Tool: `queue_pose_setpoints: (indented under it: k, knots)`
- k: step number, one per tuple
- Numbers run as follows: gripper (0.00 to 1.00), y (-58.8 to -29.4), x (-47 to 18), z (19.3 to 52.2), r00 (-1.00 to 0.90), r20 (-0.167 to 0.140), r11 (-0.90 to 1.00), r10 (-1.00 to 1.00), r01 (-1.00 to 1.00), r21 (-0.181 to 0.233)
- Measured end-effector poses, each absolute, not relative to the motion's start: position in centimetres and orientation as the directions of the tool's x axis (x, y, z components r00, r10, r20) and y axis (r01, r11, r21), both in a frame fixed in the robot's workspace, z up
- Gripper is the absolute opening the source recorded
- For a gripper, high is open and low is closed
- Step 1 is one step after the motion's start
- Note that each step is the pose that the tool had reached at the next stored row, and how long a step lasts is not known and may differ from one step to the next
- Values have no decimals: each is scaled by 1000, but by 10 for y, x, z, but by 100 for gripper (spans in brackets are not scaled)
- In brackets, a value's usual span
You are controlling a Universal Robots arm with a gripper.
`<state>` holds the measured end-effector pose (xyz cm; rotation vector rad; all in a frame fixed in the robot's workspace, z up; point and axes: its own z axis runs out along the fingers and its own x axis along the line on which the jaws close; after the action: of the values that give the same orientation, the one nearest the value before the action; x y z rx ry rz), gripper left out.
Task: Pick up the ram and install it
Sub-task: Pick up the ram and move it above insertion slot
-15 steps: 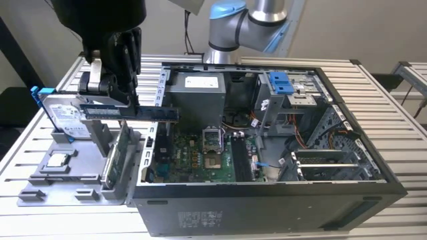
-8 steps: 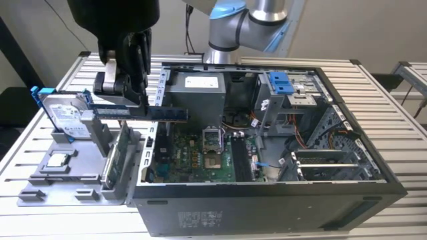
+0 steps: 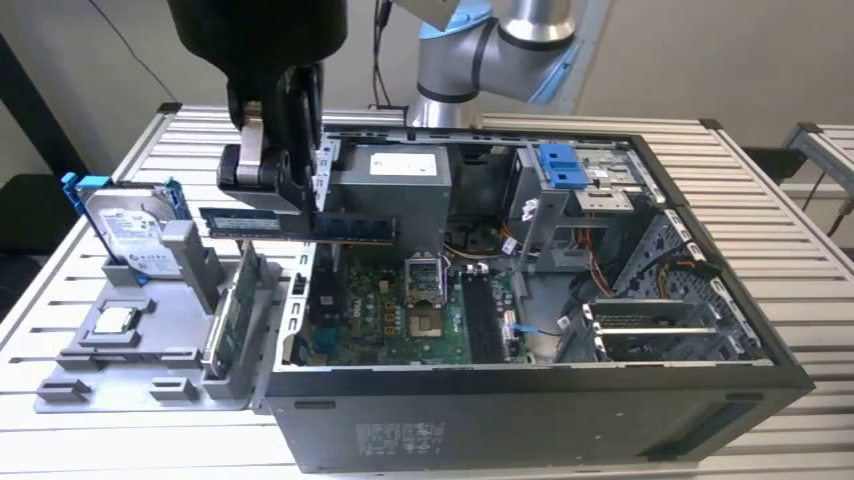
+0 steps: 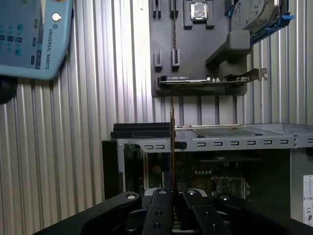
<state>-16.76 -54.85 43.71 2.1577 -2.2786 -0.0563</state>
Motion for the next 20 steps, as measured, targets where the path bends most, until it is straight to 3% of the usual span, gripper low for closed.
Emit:
queue_pose_setpoints:
  k: [20]
  knots:
    - [14,-549,-133,437,-55,-23,54,-998,-998,28]
